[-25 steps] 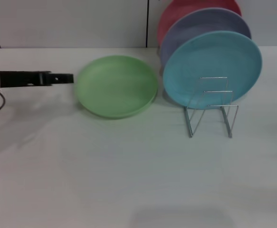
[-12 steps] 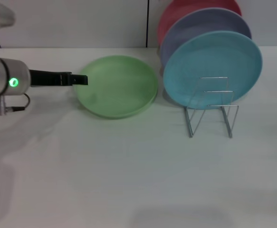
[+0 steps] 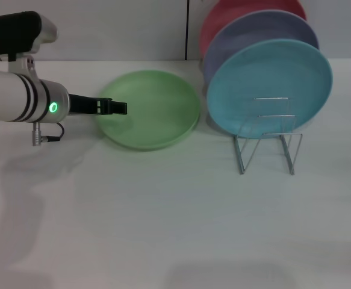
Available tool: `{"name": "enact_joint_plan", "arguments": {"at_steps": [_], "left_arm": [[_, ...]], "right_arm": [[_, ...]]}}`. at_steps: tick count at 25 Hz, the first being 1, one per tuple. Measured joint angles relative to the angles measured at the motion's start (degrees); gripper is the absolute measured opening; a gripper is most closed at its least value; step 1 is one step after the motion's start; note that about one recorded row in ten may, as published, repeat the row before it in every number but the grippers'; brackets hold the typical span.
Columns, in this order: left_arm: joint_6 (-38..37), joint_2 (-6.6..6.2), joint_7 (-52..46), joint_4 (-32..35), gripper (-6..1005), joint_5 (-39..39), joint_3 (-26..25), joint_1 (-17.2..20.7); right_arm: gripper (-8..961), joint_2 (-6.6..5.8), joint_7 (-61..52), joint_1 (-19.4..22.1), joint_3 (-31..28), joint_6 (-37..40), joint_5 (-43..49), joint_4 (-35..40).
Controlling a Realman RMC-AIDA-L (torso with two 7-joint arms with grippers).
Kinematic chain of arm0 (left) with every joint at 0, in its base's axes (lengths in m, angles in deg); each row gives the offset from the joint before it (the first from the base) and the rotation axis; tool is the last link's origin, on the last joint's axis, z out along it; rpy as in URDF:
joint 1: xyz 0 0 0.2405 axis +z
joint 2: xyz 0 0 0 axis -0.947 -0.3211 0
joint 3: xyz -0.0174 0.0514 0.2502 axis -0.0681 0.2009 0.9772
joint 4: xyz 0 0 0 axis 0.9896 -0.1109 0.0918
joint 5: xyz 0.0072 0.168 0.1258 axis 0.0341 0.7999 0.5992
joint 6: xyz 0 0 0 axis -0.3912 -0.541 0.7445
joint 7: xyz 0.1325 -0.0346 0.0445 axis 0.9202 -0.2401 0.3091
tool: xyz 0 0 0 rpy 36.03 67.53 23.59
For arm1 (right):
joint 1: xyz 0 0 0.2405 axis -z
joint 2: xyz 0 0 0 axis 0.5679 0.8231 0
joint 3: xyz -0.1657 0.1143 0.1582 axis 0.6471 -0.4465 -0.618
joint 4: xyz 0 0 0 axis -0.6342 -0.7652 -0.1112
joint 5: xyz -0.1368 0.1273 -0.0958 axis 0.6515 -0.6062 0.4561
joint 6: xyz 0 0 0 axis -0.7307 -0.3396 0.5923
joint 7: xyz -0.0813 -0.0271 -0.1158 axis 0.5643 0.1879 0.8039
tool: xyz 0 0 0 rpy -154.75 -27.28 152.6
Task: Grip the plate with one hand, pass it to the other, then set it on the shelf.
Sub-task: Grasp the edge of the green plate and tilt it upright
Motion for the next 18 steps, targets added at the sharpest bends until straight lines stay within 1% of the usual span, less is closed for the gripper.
{"name": "enact_joint_plan", "arguments": {"at_steps": [1, 8, 18], "left_arm": [[-0.93, 0.01, -0.02, 1.2, 787, 0.07, 0.05, -0.73], [-2.76, 0.01, -0.07, 3.07, 783, 0.2, 0.08, -1.69], [-4.32, -0.06, -0.12, 4.42, 777, 0.8, 0.08, -1.9]], "right_arm": [[726, -0.01, 0.0, 0.1, 0.0, 0.01, 0.0, 0.02], [726, -0.08, 0.0, 0.24, -0.01, 0.01, 0.0, 0.03], [727, -0.14, 0.0, 0.15, -0.01, 0.14, 0.0, 0.12]]}}
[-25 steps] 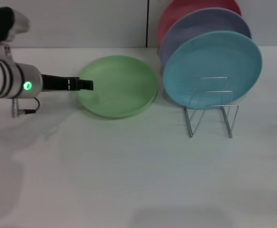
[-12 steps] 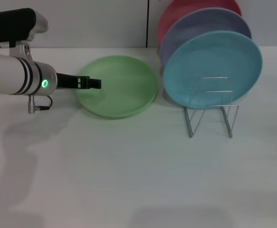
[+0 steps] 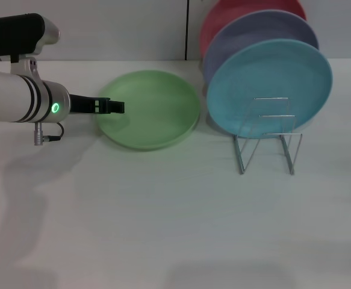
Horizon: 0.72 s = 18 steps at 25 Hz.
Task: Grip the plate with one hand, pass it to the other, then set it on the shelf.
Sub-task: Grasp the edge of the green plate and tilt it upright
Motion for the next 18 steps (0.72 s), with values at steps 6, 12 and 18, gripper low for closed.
{"name": "enact_joint_plan", "arguments": {"at_steps": [6, 12, 18], "left_arm": [[-0.67, -0.02, 0.05, 0.89, 774, 0.1, 0.0, -0.23], [-1.1, -0.12, 0.31, 2.04, 771, 0.1, 0.13, -0.73], [-1.11, -0.08, 0.23, 2.08, 767, 0.09, 1.35, -0.74]], "right_arm": [[726, 0.06, -0.01, 0.04, 0.0, 0.18, 0.0, 0.0], [727, 0.12, -0.09, 0.09, 0.0, 0.49, 0.0, 0.0], [728, 0.1, -0.36, 0.16, 0.0, 0.57, 0.0, 0.0]]}}
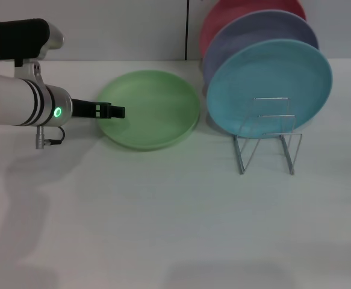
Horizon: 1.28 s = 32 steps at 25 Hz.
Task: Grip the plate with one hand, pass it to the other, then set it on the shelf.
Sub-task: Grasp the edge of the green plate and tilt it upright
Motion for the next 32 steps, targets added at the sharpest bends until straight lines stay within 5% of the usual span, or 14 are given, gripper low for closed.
{"name": "enact_joint_plan", "arguments": {"at_steps": [20, 25, 32], "left_arm": [[1.01, -0.04, 0.15, 0.53, 756, 0.01, 0.93, -0.17], [1.19, -0.01, -0.18, 0.44, 617, 1.66, 0.95, -0.17], [1.54, 0.01, -0.21, 0.49, 570, 2.11, 0.94, -0.53]], "right_arm": [[727, 0.0, -0.16, 0.02, 0.0, 0.21, 0.0, -0.2], [727, 0.0, -0.17, 0.08, 0.0, 0.67, 0.0, -0.26], [726, 0.0, -0.23, 0.08, 0.02, 0.72, 0.0, -0.37]]}}
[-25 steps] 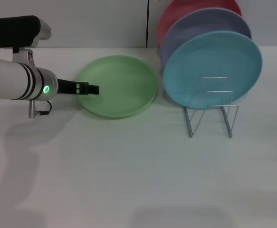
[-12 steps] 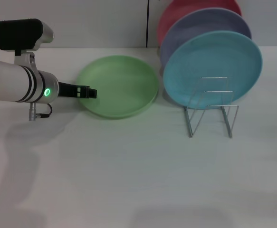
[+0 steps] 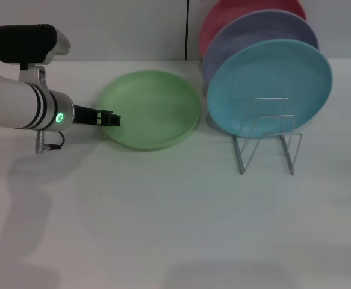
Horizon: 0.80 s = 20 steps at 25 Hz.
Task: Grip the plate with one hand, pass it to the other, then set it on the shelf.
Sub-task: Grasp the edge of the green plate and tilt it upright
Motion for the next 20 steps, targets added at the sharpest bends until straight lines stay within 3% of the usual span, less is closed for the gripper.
{"name": "enact_joint_plan", "arguments": {"at_steps": [9, 12, 20], "left_arm": [[0.5, -0.11, -0.1, -0.42, 509, 0.68, -0.13, 0.2], [0.5, -0.17, -0.11, -0.44, 421, 0.73, -0.11, 0.24], [0.57, -0.22, -0.26, -0.5, 345, 1.86, -0.26, 0.08]], "right_arm": [[726, 0.0, -0.02, -0.24, 0.07, 0.14, 0.0, -0.06], [727, 0.0, -0.02, -0.32, 0.09, 0.15, 0.0, -0.07], [726, 0.0, -0.02, -0.55, 0.52, 0.16, 0.06, -0.07]]}}
